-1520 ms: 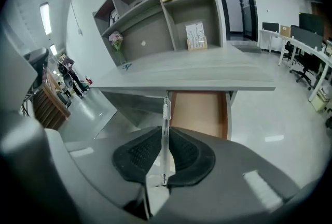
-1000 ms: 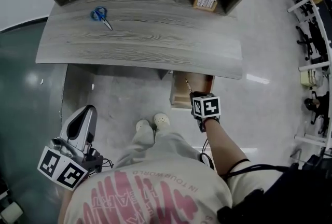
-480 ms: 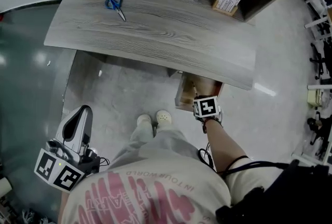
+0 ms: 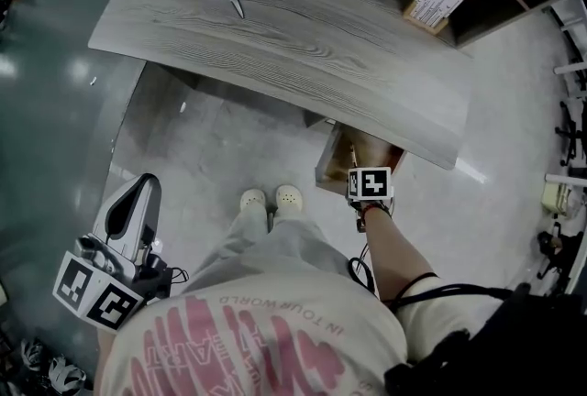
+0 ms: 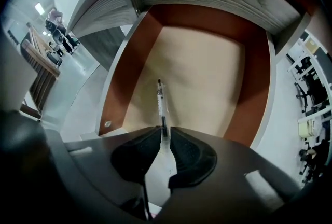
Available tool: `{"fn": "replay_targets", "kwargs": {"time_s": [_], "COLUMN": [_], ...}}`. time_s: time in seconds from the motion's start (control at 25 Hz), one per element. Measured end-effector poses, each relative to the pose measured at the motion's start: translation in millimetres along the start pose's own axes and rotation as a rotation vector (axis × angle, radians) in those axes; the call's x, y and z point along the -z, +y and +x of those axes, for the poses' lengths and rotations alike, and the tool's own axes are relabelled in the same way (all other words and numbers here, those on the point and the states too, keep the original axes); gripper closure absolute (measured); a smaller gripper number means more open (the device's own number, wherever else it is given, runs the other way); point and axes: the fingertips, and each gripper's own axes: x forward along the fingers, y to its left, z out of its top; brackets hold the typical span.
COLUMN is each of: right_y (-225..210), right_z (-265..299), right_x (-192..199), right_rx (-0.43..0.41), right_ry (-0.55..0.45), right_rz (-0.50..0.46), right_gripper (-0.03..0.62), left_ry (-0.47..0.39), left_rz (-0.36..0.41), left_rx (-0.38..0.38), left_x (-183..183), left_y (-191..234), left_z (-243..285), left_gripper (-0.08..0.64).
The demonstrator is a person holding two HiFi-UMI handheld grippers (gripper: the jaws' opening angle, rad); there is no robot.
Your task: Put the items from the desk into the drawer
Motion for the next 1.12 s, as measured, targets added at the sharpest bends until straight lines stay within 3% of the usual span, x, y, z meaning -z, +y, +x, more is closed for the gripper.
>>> {"fn": "replay_targets", "kwargs": {"time_s": [0.28,0.52,0.76,0.92,1.12], "right_y": [-2,-5,-11,-13,-11], "right_z": [-2,-34,-107,-166,-275], "right_x": [-1,-19,-53,-82,-130], "right_rx": [-0.002,-0.045,-0.118,-0.160,-0.218], "right_ry": [-0.024,-0.161,-0.345,-0.451,-0.771], "right_rz": [0.083,0.233,0.347,0.357,0.322], "right_gripper": [0.526,0.563,0.588,0.588,0.588], "left_ry": [0.005,-0.005,-0.069,-0.115,-0.148], "left_rz": [0.004,0.014,0.051,0.073,0.100], "left_rx": [0.012,0.054,0.169,0.253,0.323], "left_x": [-1,-10,-35,-55,-71], "left_y": [2,0,-20,-35,-48], "left_z": [4,13,35,43,44], "left_gripper": [0.540,0.540,0.540,0.540,0.540]}}
